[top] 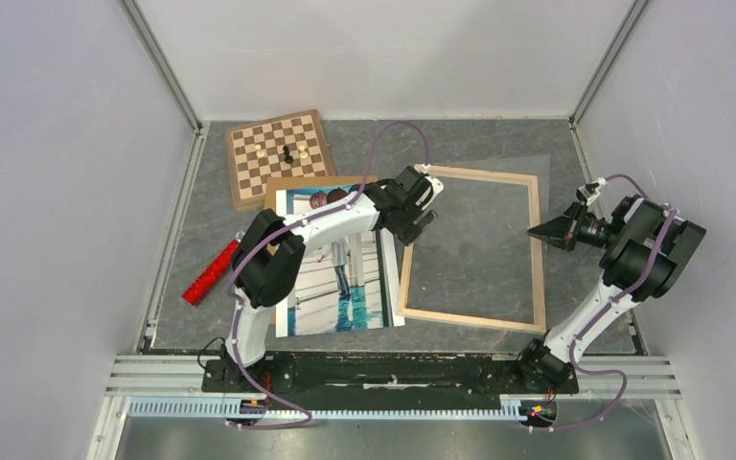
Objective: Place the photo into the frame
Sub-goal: Place the photo frame item in the photo frame.
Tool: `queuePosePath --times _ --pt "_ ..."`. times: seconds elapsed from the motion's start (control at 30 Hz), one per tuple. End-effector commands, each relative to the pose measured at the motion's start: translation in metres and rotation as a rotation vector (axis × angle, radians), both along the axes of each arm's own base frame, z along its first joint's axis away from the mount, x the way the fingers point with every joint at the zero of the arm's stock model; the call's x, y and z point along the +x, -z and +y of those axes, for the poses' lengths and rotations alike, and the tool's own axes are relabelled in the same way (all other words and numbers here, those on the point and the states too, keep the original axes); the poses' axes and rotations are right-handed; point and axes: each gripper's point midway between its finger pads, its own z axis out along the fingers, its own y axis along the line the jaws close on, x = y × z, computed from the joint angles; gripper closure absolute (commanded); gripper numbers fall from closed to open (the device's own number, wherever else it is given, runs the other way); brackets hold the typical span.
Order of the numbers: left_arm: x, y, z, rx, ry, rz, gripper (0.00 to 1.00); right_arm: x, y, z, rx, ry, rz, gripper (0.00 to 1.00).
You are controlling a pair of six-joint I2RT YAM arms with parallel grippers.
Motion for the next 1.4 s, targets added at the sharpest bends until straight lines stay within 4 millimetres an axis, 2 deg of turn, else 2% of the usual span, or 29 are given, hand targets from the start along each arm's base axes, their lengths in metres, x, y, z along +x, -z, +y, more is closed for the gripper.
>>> queuePosePath --times 0.0,0.13,0.37,0.67,0.87,1.03,1.23,1.37 --pt "0.01 -0.045 -0.014 -0.093 0.067 -0.066 0.12 0.013 -0.036 -0.006 0.013 0.043 -0.11 1.0" --pt "0.015 -0.062 -0.019 -0.19 0.082 -0.022 0.12 0.015 -0.046 -0.007 0.009 0.049 -0.138 1.0" --pt "0.026 -0.099 -0.035 -0.367 0.119 0.037 0.12 0.021 -0.075 -0.008 -0.001 0.062 -0.214 1.0" --pt "0.034 -0.122 -0.054 -0.563 0.114 0.139 0.12 0.026 -0.106 -0.005 -0.027 0.053 -0.305 1.0" --pt "0.046 -0.128 -0.057 -0.685 0.092 0.198 0.12 0.029 -0.125 0.007 -0.004 0.029 -0.354 1.0" --pt "0.057 -0.124 -0.057 -0.734 0.095 0.197 0.12 0.028 -0.137 0.018 -0.002 0.001 -0.388 1.0" --pt "0.075 -0.125 -0.044 -0.824 0.04 0.229 0.12 0.025 -0.146 0.024 -0.001 -0.007 -0.404 1.0" --pt "0.078 -0.124 -0.041 -0.856 0.047 0.249 0.12 0.023 -0.148 0.028 0.001 -0.018 -0.406 1.0"
